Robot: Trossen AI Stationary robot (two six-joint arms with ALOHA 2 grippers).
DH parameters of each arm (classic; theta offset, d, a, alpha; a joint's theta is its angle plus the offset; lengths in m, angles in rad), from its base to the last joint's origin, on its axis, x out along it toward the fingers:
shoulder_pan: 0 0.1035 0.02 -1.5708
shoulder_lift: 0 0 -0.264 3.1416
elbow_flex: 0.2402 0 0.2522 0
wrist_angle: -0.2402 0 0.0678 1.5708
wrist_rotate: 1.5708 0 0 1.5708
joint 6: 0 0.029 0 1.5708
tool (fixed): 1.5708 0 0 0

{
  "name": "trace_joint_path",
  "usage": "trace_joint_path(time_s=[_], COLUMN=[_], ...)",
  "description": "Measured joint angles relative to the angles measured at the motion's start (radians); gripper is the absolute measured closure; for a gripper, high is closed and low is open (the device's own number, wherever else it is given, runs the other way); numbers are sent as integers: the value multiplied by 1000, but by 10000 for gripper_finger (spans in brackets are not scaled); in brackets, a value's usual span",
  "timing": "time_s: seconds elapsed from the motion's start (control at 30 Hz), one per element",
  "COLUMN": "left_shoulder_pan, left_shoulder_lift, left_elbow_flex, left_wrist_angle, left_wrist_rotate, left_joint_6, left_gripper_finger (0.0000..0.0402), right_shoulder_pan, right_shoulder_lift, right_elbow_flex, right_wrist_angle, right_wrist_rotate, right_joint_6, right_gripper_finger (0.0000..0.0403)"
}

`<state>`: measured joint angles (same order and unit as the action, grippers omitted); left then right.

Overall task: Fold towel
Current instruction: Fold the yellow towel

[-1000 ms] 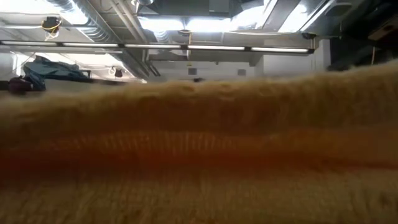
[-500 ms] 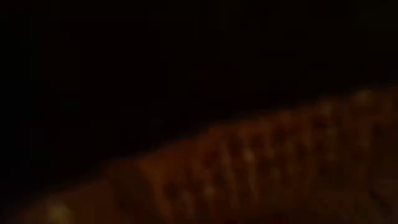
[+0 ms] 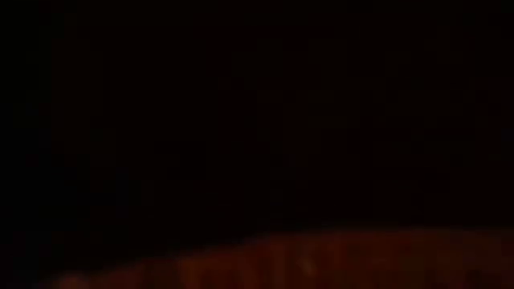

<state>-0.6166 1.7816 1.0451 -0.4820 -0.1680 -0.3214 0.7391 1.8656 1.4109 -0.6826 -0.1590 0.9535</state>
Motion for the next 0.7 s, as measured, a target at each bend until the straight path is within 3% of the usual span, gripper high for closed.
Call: trace_joint_path(time_s=[0.23,0.57,0.7], left_shoulder_pan=[78,108,122], left_shoulder_lift=[-4,-2,-2], left_elbow_flex=[-79,-82,-86], left_wrist_angle=[31,17,-7], left_wrist_rotate=[15,24,22], left_joint_6=[-54,29,62], left_gripper_finger=[238,238,238], right_shoulder_pan=[0,0,-1], right_shoulder_lift=[0,0,3], right_elbow_flex=[0,0,0], right_wrist_angle=[0,-6,-31], right_wrist_rotate=[-43,-47,-97], right_joint_6=[16,67,113], right_gripper_finger=[317,317,301])
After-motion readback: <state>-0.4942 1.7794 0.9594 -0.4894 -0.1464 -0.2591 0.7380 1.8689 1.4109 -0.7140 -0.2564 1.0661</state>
